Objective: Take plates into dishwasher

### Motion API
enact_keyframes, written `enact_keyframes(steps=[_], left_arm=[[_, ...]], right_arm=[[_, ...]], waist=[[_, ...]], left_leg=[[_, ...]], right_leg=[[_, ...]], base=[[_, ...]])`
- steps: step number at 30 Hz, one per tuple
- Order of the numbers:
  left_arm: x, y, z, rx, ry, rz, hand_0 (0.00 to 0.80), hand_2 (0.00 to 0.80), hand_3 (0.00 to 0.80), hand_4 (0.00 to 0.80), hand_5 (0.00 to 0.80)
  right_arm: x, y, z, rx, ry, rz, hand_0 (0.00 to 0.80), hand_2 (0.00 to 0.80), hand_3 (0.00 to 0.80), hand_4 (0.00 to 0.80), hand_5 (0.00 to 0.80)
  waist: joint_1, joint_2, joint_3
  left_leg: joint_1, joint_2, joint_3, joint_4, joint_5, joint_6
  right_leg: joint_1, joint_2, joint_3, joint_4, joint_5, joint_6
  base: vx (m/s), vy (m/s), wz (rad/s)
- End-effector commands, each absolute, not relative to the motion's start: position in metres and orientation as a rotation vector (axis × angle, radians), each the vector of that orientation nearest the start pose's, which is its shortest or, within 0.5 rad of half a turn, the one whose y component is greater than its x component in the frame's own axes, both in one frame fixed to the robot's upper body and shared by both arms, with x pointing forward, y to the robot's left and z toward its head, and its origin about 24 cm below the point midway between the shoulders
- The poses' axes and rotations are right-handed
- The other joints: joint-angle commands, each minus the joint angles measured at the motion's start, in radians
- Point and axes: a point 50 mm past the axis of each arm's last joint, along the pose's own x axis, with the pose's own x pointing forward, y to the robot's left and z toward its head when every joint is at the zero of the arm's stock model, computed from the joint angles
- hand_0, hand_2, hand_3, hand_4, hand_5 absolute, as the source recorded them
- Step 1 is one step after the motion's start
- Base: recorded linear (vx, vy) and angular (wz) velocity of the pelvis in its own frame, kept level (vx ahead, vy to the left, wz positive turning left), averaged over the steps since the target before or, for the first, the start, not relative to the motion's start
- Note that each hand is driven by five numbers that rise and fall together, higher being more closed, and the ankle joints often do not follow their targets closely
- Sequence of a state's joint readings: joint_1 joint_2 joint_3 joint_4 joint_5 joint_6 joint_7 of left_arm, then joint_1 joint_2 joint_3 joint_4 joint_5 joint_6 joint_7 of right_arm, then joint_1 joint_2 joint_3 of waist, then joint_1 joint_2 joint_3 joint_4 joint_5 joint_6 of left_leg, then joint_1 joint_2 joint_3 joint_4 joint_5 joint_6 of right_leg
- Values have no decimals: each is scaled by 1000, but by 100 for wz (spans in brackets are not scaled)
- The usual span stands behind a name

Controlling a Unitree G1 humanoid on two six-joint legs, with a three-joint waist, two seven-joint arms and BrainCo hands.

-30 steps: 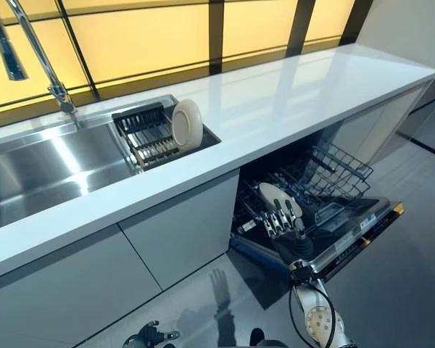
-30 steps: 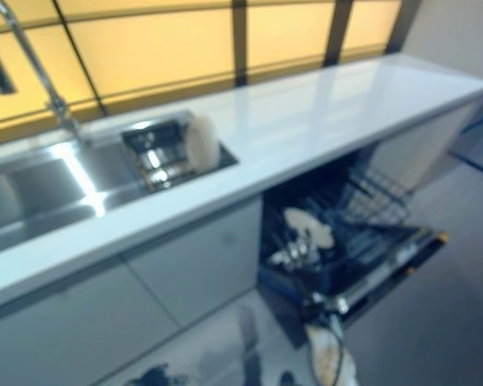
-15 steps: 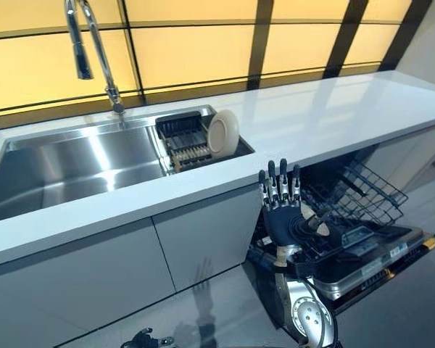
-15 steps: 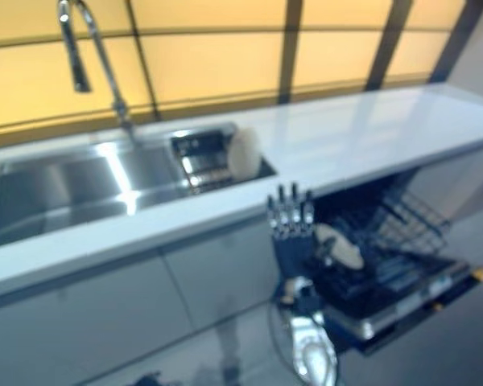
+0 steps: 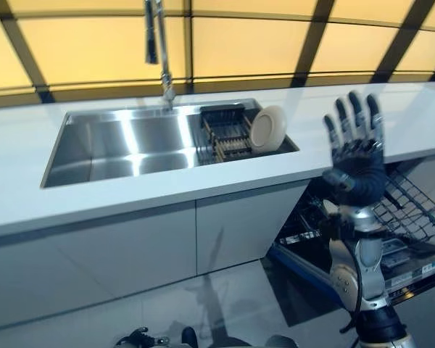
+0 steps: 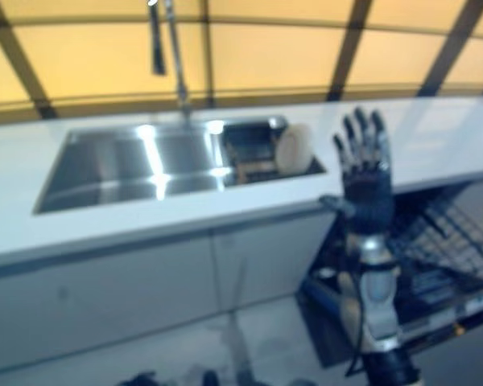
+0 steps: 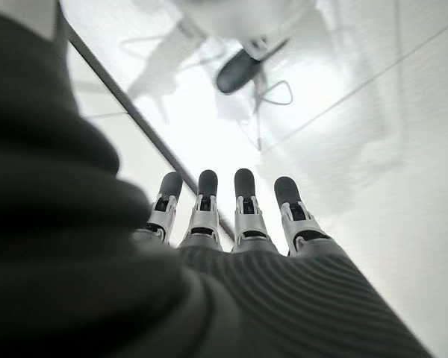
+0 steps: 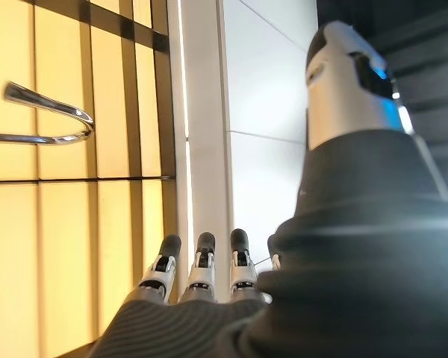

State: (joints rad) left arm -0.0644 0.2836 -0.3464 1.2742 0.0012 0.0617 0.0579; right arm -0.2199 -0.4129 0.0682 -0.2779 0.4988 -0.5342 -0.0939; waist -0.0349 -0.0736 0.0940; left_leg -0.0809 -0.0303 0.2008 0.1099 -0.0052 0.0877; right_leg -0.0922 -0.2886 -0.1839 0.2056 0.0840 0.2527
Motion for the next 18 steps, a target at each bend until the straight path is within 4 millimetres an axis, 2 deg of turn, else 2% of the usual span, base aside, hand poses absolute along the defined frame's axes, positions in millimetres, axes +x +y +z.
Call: enact_keyframes(steps=[1,2,3,4,8,10,14,15,18], left_arm=[[112,234,-157,560,1239,-136,0,0,0,0,0],[112,234,-157,559,1239,-137,0,0,0,0,0],[111,232,-158,560,1243,-150,0,0,0,0,0],[108,231,-159,558,1247,-156,0,0,0,0,0],[96,231,-162,565,1267,-187,0,0,0,0,0],[91,233,-163,561,1278,-192,0,0,0,0,0],[79,239,-164,568,1306,-192,0,0,0,0,0],[73,241,-164,568,1318,-179,0,0,0,0,0],[68,246,-164,555,1328,-154,0,0,0,0,0]], right_arm=[[251,-197,239,131,-1019,20,0,0,0,0,0],[251,-197,239,128,-1015,16,0,0,0,0,0],[258,-199,242,89,-986,-7,0,0,0,0,0],[262,-200,243,77,-961,-6,0,0,0,0,0],[273,-203,245,113,-873,14,0,0,0,0,0],[278,-203,243,124,-840,7,0,0,0,0,0],[290,-202,238,156,-764,-16,0,0,0,0,0],[294,-203,235,171,-738,-20,0,0,0,0,0],[303,-199,231,195,-684,-19,0,0,0,0,0]], waist=[[-9,25,10],[-11,26,11],[-22,25,12],[-26,26,13],[-29,29,21],[-26,30,24],[-12,28,22],[-3,25,17],[22,24,4]], left_leg=[[196,-22,-96,-197,-60,-43],[199,-23,-101,-197,-61,-43],[209,-35,-137,-197,-67,-43],[216,-42,-157,-197,-67,-43],[245,-56,-222,-197,-66,-38],[258,-63,-246,-197,-68,-35],[274,-70,-276,-197,-73,-29],[278,-70,-279,-197,-77,-30],[284,-52,-253,-197,-78,-43]], right_leg=[[-61,104,45,-122,157,-78],[-60,111,47,-131,154,-80],[-73,152,85,-179,144,-85],[-83,167,101,-195,149,-87],[-100,195,138,-216,168,-90],[-103,203,152,-216,179,-92],[-85,210,161,-211,168,-102],[-59,209,154,-221,160,-106],[-1,202,104,-227,114,-113]], base=[[149,-20,12],[181,-5,14],[178,-5,33],[216,-16,71],[189,-56,81],[204,-85,37],[228,-131,37],[243,-174,57],[222,-170,44]])
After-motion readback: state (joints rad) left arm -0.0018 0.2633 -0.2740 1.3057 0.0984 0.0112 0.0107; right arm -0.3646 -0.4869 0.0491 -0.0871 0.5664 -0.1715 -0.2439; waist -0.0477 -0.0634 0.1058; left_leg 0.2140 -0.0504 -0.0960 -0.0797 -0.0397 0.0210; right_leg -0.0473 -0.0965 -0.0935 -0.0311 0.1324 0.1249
